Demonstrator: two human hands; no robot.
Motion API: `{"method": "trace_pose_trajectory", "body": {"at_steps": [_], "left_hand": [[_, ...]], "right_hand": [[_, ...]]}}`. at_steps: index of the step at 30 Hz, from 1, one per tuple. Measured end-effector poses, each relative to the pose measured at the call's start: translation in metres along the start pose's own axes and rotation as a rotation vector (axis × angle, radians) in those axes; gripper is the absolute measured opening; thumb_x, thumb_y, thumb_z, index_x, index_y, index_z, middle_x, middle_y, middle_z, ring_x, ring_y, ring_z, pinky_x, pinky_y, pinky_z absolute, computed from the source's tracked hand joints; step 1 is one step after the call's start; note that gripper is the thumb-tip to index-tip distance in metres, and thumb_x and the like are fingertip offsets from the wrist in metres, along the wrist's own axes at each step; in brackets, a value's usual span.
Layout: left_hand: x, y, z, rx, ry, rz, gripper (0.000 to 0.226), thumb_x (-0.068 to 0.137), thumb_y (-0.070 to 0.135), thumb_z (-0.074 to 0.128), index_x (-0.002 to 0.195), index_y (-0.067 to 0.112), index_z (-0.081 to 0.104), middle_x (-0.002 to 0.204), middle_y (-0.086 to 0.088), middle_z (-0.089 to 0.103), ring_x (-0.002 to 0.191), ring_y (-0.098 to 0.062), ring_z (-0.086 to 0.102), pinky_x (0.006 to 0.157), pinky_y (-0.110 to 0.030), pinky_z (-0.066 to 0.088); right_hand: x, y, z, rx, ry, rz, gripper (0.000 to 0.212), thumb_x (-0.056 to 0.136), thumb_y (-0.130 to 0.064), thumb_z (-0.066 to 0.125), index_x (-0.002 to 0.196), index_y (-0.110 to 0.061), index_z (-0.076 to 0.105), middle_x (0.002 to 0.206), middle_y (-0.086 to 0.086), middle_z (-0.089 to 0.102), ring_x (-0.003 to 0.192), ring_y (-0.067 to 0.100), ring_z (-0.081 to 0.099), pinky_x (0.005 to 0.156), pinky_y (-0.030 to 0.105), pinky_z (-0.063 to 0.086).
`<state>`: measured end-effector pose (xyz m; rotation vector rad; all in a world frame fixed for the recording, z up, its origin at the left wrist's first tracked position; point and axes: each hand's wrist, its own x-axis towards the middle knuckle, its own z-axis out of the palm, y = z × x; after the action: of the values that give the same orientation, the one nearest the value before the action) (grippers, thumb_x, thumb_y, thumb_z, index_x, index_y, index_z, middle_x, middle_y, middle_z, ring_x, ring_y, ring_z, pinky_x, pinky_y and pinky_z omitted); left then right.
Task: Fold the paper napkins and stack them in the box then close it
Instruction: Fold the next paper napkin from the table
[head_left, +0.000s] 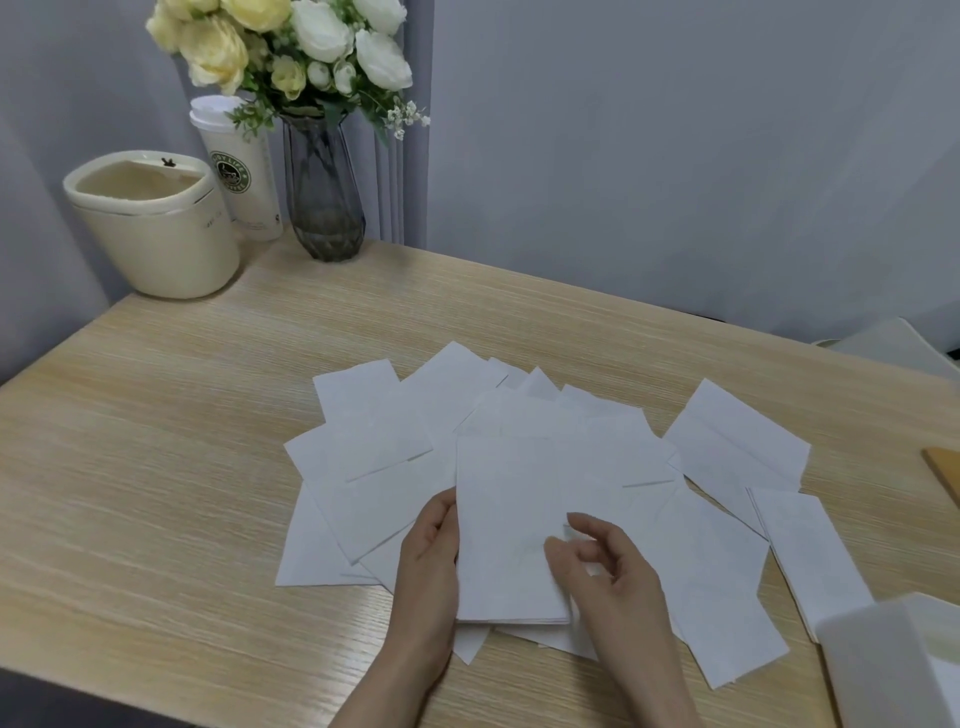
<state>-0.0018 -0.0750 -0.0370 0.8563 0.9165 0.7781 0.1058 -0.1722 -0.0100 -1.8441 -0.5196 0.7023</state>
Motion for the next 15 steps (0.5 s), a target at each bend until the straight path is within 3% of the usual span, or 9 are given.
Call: {"method": "trace_pose_trajectory", "body": {"at_steps": [2,4,9,15], "left_hand": [[-0.001,0.0,0.001,-0.002,0.012,0.001,0.023,0.098,0.024,0.053,0.09,0.03,0.074,0.098,0.0,0.075,0.088,-0.014,0.071,0.078,-0.034,0.053],[-0.001,0.0,0.002,0.008,0.037,0.016,0.025,0.1,0.026,0.05,0.092,0.03,0.074,0.099,0.003,0.075,0.091,-0.012,0.071,0.081,-0.034,0.053],[-0.007,0.001,0.007,0.043,0.063,0.106,0.032,0.103,0.03,0.043,0.093,0.031,0.074,0.097,0.011,0.074,0.091,-0.001,0.068,0.069,-0.012,0.05],[-0.01,0.001,0.014,0.097,-0.005,0.117,0.026,0.102,0.013,0.045,0.101,0.026,0.067,0.097,-0.001,0.076,0.089,-0.019,0.072,0.069,-0.025,0.055]], "right_hand": [[0.0,-0.001,0.001,0.061,-0.068,0.029,0.018,0.085,-0.021,0.069,0.1,-0.029,0.065,0.075,0.004,0.07,0.077,0.007,0.066,0.072,0.015,0.047],[-0.002,-0.001,0.001,0.109,-0.113,0.034,0.015,0.087,-0.015,0.067,0.098,-0.024,0.069,0.078,0.012,0.072,0.076,0.008,0.069,0.068,0.011,0.049],[-0.006,-0.003,0.002,0.151,-0.149,0.003,0.015,0.09,-0.01,0.061,0.101,-0.018,0.069,0.078,-0.001,0.076,0.079,0.007,0.071,0.067,0.009,0.048],[-0.008,-0.002,0.001,0.089,-0.171,-0.069,0.028,0.097,-0.009,0.05,0.109,-0.026,0.069,0.097,-0.011,0.075,0.096,0.002,0.067,0.081,0.013,0.049]]}}
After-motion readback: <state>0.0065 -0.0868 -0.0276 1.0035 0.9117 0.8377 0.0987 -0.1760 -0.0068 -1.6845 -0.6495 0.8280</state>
